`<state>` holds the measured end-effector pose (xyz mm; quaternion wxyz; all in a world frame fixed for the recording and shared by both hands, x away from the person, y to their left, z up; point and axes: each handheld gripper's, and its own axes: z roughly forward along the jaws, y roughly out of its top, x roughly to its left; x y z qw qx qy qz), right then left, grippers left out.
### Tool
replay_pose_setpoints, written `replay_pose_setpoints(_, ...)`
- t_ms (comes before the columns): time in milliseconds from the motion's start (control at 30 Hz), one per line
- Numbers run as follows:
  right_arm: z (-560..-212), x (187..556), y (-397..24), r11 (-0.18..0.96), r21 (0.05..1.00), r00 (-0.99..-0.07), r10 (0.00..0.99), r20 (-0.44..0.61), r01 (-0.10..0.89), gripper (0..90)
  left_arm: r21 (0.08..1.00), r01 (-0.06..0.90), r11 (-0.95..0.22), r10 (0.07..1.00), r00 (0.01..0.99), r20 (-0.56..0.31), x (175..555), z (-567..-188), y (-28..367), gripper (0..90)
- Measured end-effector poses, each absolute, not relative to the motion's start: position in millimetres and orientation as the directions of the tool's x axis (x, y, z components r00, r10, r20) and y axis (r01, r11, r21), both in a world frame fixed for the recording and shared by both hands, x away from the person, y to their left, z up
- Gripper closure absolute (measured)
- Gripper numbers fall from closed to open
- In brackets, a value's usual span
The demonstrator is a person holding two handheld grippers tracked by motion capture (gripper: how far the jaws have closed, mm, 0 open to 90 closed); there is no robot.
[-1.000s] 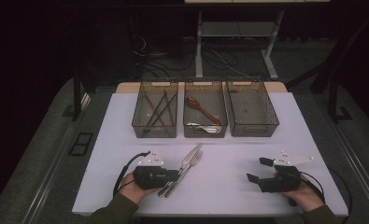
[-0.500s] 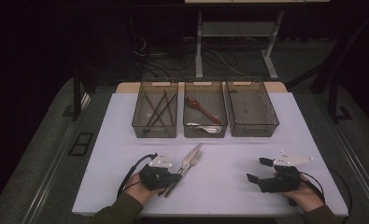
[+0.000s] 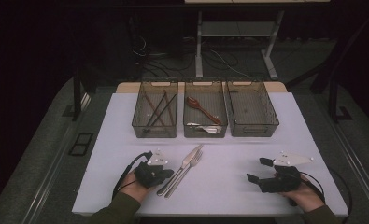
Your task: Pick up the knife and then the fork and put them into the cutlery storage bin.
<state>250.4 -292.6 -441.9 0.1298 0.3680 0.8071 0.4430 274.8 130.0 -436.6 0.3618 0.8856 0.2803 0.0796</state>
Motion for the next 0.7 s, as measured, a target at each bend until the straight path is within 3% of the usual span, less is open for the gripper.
replay_pose_setpoints(100, -442.1, 250.9, -292.6, 0.336, 0.810, -0.694, 0.711, 0.116, 0.480, 17.5, 0.714, 0.457, -0.531, 0.583, 0.808, -0.083, 274.5, -430.3, 127.4, 88.4)
replay_pose_setpoints(167, -442.0, 251.5, -292.7, 0.334, 0.811, -0.693, 0.711, 0.118, 0.481, 17.6, 0.717, 0.470, -0.514, 0.596, 0.798, -0.095, 274.4, -430.1, 122.3, 80.6)
replay_pose_setpoints(333, -441.1, 250.7, -292.8, 0.332, 0.813, -0.692, 0.712, 0.116, 0.478, 17.6, 0.708, 0.492, -0.506, 0.616, 0.781, -0.103, 277.8, -433.7, 111.0, 73.3)
replay_pose_setpoints(700, -441.1, 250.7, -293.2, 0.335, 0.814, -0.695, 0.710, 0.112, 0.474, 17.6, 0.670, 0.475, -0.570, 0.613, 0.789, -0.038, 276.1, -444.0, 96.3, 74.7)
